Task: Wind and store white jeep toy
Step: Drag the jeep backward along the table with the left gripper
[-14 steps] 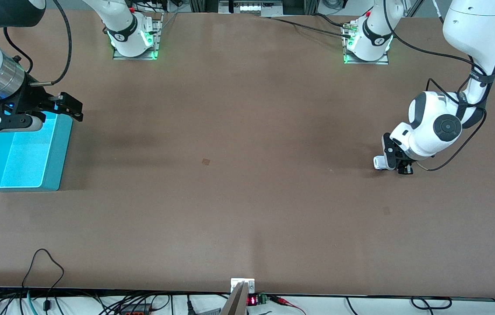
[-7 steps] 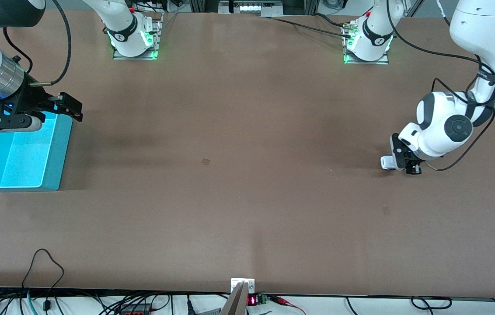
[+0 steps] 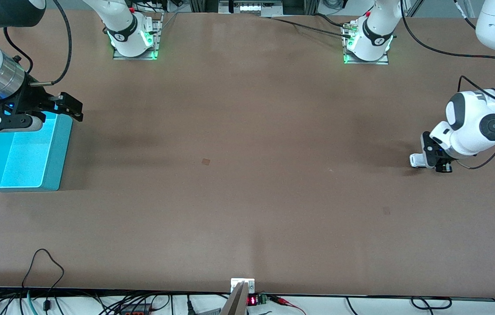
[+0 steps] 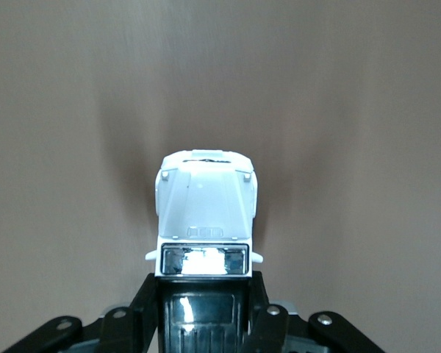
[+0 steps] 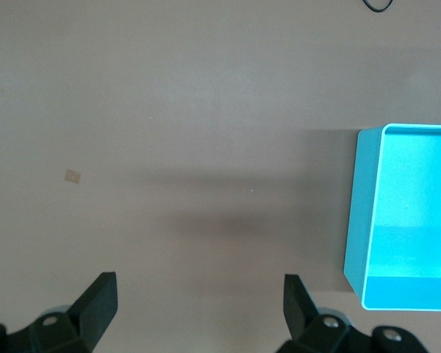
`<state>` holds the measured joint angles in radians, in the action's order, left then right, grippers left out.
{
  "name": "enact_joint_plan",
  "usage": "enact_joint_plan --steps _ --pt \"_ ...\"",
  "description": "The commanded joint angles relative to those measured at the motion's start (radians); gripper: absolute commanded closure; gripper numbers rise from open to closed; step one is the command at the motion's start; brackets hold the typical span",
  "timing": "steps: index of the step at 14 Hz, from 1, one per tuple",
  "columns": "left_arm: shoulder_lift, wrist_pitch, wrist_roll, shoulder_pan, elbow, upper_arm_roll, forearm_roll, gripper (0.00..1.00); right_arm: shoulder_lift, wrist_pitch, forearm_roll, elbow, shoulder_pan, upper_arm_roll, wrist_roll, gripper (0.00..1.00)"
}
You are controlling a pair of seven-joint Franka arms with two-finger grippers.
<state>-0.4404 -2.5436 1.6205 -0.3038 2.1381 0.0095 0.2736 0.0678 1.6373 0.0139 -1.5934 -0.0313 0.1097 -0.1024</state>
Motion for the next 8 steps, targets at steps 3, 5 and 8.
enact_joint_plan --steps 3,5,8 --pt "-0.060 -0.012 0.088 -0.084 -0.015 -0.002 0.024 0.87 0.006 -0.007 0.003 0.018 -0.002 0.002 0.001 0.00" --pt "-0.077 -0.049 0.120 -0.115 -0.015 -0.003 0.032 0.87 0.006 -0.007 0.004 0.018 -0.002 0.002 0.001 0.00" --pt "-0.080 -0.052 0.121 -0.113 -0.015 -0.006 0.032 0.85 0.006 -0.007 0.003 0.020 -0.001 0.002 0.001 0.00"
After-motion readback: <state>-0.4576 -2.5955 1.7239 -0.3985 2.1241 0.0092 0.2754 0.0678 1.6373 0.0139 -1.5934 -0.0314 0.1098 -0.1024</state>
